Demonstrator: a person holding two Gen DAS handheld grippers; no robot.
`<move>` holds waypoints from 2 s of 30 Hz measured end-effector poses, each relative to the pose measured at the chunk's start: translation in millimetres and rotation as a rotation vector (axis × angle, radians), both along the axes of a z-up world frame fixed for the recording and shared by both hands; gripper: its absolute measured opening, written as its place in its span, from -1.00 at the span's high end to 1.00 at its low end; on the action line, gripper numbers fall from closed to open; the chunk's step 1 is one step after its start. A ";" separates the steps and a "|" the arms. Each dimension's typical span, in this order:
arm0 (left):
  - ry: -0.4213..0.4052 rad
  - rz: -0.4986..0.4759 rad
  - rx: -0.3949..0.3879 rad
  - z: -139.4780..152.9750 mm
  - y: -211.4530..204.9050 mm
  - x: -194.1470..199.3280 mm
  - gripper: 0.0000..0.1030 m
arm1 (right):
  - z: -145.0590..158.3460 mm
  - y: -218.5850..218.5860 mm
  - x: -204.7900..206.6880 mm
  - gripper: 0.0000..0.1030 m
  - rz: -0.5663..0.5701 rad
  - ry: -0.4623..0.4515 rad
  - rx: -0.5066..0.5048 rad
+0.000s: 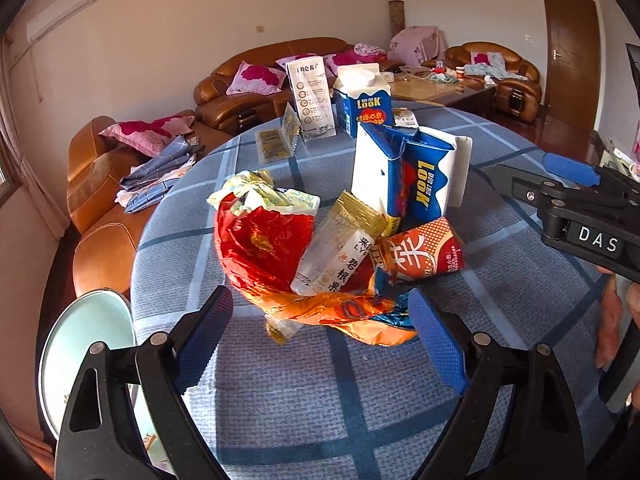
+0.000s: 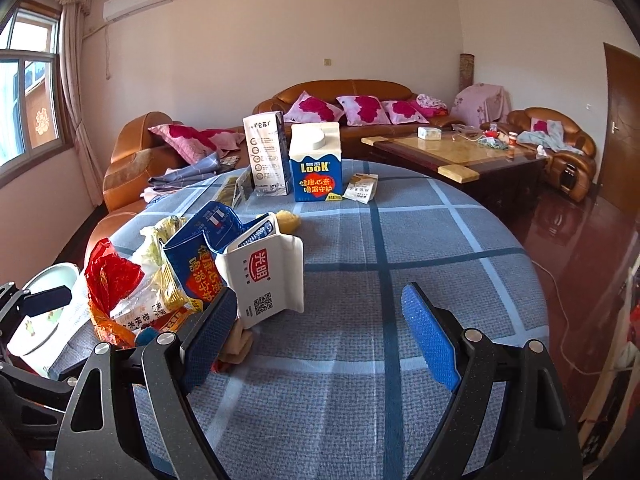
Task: Collect trash
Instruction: 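Move both tools back over the table toward the red bag and milk carton, then grasp the red plastic bag with the left tool while the right tool grasps the blue-white milk carton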
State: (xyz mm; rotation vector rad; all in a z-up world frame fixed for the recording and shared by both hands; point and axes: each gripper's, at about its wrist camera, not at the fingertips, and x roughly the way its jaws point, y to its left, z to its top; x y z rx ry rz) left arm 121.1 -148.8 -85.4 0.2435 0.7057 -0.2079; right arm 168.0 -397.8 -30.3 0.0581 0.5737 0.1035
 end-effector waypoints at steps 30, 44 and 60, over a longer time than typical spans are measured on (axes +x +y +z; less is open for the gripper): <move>-0.059 0.073 -0.035 17.7 53.1 3.7 -0.10 | 2.2 54.6 40.6 -0.81 0.055 0.116 0.042; -0.052 0.077 -0.059 13.0 67.0 11.4 -0.34 | -4.0 63.9 60.6 -0.91 0.001 0.190 0.134; 0.044 -0.006 -0.089 -10.2 37.3 54.9 -0.37 | -6.1 50.6 75.6 -0.91 0.050 0.213 0.128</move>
